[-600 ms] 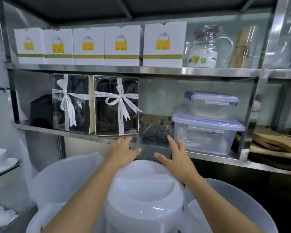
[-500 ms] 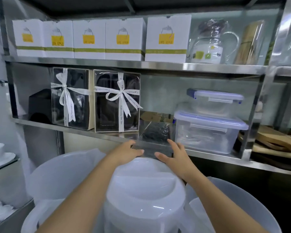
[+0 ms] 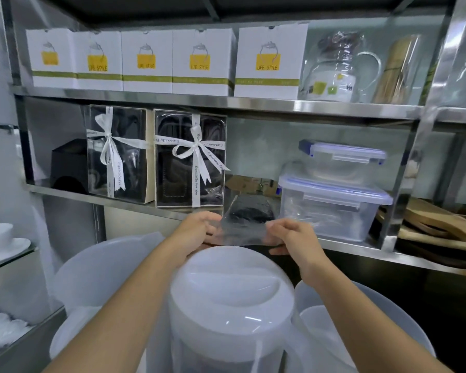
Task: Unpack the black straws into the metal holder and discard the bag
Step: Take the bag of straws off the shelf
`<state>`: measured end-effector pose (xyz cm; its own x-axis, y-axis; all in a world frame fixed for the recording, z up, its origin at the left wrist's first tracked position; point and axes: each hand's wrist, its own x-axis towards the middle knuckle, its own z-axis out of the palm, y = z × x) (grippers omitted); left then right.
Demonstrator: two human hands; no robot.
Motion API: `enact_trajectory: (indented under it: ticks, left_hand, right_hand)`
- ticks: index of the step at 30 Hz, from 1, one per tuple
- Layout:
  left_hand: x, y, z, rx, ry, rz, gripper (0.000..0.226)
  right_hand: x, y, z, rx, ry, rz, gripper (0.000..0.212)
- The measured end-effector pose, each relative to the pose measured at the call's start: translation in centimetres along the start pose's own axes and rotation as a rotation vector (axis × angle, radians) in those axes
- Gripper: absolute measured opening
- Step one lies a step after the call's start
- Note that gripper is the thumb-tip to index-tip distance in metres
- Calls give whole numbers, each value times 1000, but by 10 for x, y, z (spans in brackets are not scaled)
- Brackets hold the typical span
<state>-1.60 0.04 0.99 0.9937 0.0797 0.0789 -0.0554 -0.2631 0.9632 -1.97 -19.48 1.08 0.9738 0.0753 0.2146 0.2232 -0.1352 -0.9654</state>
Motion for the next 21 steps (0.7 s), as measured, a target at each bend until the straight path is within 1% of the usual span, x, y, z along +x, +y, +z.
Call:
enact_trajectory:
  ticks: [2,6,7,9,11,12,14,16,17,19,21]
  left_hand:
    - [-8,3,0,56,-4,63,42]
    - [-18,8,3,232,-45,223,66]
    - [-21,10,4,285,-59,276,67]
    - [-29,18,6,300,-63,374,54]
    - [-37,30,8,195,-46,422,33]
    - [-42,37,8,141,-31,433,28]
    - [-47,50,8,62,5,475,27]
    - [-56,68,9,15,90,495,11]
    - [-61,77,9,-7,142,510,6]
    - [-76,99,9,-51,180,580,8]
    - [-90,118,8,-81,181,631,14]
  right_hand:
    - [-8,-11,-2,11,18,-57,12]
    - [-23,-36,-5,65,50,-150,21]
    - [-26,-43,-7,81,60,-165,22]
    - [-33,-57,-11,129,70,-183,26]
    - [-41,-74,-16,191,57,-203,28]
    - [-46,-82,-19,223,41,-219,30]
    - [-55,-99,-24,268,4,-264,32]
    - [-63,-112,-29,295,-22,-314,34]
    - [-67,-118,-33,308,-19,-345,36]
    - [-76,-129,-40,306,16,-418,33]
    - [-86,-137,-47,246,66,-483,22]
